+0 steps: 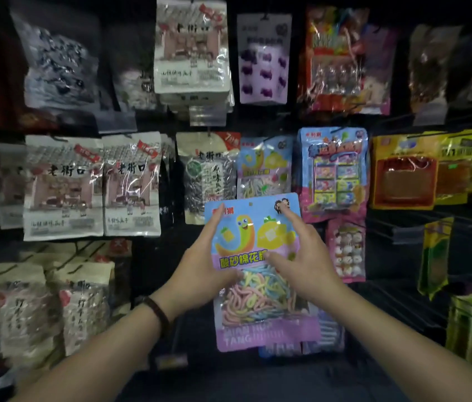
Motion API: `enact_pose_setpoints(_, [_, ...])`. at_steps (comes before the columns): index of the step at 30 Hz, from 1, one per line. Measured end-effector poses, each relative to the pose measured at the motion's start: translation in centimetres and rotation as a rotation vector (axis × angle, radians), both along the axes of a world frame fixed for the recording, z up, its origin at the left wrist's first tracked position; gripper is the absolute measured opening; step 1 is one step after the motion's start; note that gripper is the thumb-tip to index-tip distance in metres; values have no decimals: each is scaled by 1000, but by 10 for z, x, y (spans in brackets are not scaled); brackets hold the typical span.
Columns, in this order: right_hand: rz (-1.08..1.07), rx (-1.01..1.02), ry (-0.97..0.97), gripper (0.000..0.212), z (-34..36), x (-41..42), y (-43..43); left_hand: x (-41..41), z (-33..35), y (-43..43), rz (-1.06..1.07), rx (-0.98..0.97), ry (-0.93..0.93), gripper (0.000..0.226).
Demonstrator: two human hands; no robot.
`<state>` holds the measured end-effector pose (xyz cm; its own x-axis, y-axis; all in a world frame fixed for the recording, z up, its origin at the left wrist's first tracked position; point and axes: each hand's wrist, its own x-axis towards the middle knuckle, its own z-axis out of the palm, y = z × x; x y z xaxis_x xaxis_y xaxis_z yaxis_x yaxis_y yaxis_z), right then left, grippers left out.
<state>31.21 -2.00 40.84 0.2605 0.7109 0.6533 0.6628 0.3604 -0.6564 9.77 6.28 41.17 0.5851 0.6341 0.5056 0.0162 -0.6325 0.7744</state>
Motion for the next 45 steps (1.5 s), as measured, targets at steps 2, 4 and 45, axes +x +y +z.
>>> enact_pose_setpoints(2, [-27,42,-37,90,32,12,10,14,37,11,3,61,14,127])
enact_pose_setpoints(4, [-46,85,-67,91,61,29,22,31,71,21,-7,110,5,127])
enact_pose_setpoints(45, [-459,-377,-198,91,160,113,174,164,160,165,414,269,491,120])
